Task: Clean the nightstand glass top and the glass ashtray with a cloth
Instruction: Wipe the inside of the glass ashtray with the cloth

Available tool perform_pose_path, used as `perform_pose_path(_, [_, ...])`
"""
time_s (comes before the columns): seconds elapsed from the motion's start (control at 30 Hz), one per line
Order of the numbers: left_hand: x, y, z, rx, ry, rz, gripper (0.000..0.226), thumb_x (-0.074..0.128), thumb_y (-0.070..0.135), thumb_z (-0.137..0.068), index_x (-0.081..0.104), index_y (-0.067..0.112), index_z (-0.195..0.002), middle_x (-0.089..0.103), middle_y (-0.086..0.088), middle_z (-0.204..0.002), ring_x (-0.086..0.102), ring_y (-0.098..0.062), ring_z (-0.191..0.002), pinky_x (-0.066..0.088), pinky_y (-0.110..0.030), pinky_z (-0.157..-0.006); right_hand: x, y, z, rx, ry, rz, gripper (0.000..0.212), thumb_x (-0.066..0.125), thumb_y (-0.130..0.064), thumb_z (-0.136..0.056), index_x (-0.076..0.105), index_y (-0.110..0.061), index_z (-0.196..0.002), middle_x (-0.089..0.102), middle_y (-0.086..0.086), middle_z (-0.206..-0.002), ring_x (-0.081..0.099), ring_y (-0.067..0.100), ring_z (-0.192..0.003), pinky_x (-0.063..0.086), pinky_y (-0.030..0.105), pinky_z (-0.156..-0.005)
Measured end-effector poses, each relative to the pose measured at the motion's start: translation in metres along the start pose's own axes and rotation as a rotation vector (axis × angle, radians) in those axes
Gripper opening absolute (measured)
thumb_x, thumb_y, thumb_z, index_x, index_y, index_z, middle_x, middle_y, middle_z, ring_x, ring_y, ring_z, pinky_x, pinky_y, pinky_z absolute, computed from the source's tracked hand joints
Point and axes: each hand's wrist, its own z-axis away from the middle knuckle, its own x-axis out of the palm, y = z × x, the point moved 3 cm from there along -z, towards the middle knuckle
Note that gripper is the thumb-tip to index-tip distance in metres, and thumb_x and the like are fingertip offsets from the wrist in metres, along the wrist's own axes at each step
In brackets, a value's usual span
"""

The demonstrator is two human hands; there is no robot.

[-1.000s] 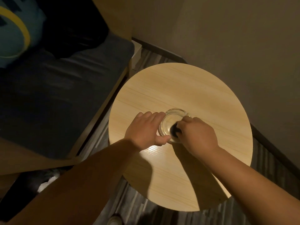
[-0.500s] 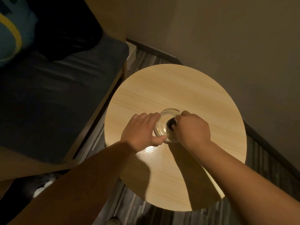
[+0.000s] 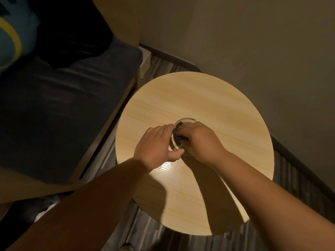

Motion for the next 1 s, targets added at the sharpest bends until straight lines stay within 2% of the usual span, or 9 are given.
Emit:
perform_pose_path(0.1, [0.000, 0.000, 0.001, -0.002, 0.003, -0.004, 0.062, 0.056, 0.061, -0.072, 0.047, 0.022, -0.119, 0.059, 0.010, -0.101, 0.053, -0.012, -0.091, 0.036, -0.029, -0.084, 0.001, 0.004, 0.007, -0.063, -0.061, 0.003, 0.023, 0.064, -0.014, -0.083, 0.071, -0.017, -0.105, 0.068, -0.001, -0.108, 0.057, 0.029, -0.092, 0.041, 0.037, -0.082])
perform_pose_path(0.23, [0.000, 0.000, 0.000, -0.008, -0.016, -0.015, 0.064, 0.055, 0.062, -0.072, 0.045, 0.021, -0.122, 0.060, 0.009, -0.104, 0.053, -0.013, -0.094, 0.036, -0.029, -0.086, 0.002, 0.005, 0.008, -0.086, -0.056, 0.009, 0.023, 0.066, -0.016, -0.083, 0.071, -0.017, -0.105, 0.068, 0.000, -0.106, 0.056, 0.030, -0.090, 0.042, 0.038, -0.082])
perform_pose_path(0.37, [0.000, 0.000, 0.001, -0.014, -0.024, -0.010, 0.061, 0.054, 0.061, -0.072, 0.046, 0.022, -0.119, 0.059, 0.009, -0.100, 0.051, -0.013, -0.092, 0.035, -0.029, -0.085, 0.002, 0.004, -0.001, -0.082, -0.035, 0.092, 0.022, 0.062, -0.018, -0.082, 0.070, -0.020, -0.102, 0.066, -0.003, -0.104, 0.052, 0.026, -0.088, 0.044, 0.035, -0.073])
perform_pose_path(0.5, [-0.001, 0.000, 0.000, -0.036, -0.006, 0.004, 0.055, 0.056, 0.060, -0.072, 0.047, 0.024, -0.112, 0.058, 0.010, -0.093, 0.052, -0.013, -0.088, 0.037, -0.031, -0.084, 0.003, 0.005, -0.009, 0.081, 0.042, 0.330, 0.028, 0.061, -0.025, -0.082, 0.064, -0.019, -0.109, 0.061, -0.001, -0.106, 0.053, 0.024, -0.088, 0.037, 0.031, -0.058])
perform_pose_path(0.6, [-0.001, 0.001, 0.000, -0.037, 0.002, -0.005, 0.062, 0.055, 0.062, -0.070, 0.047, 0.021, -0.117, 0.060, 0.007, -0.096, 0.054, -0.016, -0.090, 0.037, -0.032, -0.085, 0.000, 0.002, -0.009, 0.195, 0.016, 0.425, 0.025, 0.057, -0.026, -0.084, 0.062, -0.011, -0.103, 0.057, 0.005, -0.095, 0.050, 0.025, -0.076, 0.026, 0.029, -0.051])
perform_pose_path(0.7, [0.000, 0.001, 0.000, -0.039, 0.000, -0.029, 0.070, 0.055, 0.064, -0.069, 0.046, 0.019, -0.123, 0.062, 0.005, -0.101, 0.055, -0.017, -0.094, 0.038, -0.034, -0.087, -0.008, 0.001, -0.008, 0.285, -0.035, 0.446, 0.018, 0.052, -0.029, -0.087, 0.058, -0.013, -0.085, 0.038, 0.001, -0.073, 0.034, 0.020, -0.057, 0.016, 0.026, -0.046])
perform_pose_path(0.77, [0.000, 0.000, 0.000, -0.037, 0.002, -0.048, 0.072, 0.056, 0.064, -0.070, 0.046, 0.018, -0.125, 0.062, 0.005, -0.103, 0.055, -0.017, -0.095, 0.038, -0.034, -0.086, -0.011, 0.003, -0.002, 0.326, -0.099, 0.462, 0.019, 0.049, -0.030, -0.089, 0.049, -0.015, -0.076, 0.029, -0.001, -0.065, 0.027, 0.017, -0.050, 0.017, 0.027, -0.046])
perform_pose_path(0.87, [0.000, 0.000, 0.000, -0.007, 0.018, -0.074, 0.073, 0.057, 0.064, -0.071, 0.046, 0.016, -0.126, 0.062, 0.004, -0.106, 0.056, -0.018, -0.095, 0.037, -0.034, -0.084, -0.008, 0.002, 0.009, 0.298, -0.191, 0.477, 0.017, 0.052, -0.028, -0.089, 0.060, -0.016, -0.080, 0.036, -0.002, -0.063, 0.042, 0.018, -0.055, 0.031, 0.028, -0.050])
perform_pose_path(1.0, [0.000, 0.001, 0.001, 0.025, 0.022, -0.091, 0.073, 0.052, 0.064, -0.072, 0.046, 0.014, -0.124, 0.062, 0.001, -0.107, 0.057, -0.020, -0.094, 0.039, -0.035, -0.082, -0.007, 0.005, 0.010, 0.251, -0.288, 0.309, 0.019, 0.054, -0.037, -0.088, 0.068, -0.025, -0.094, 0.060, -0.001, -0.075, 0.058, 0.022, -0.069, 0.037, 0.027, -0.053])
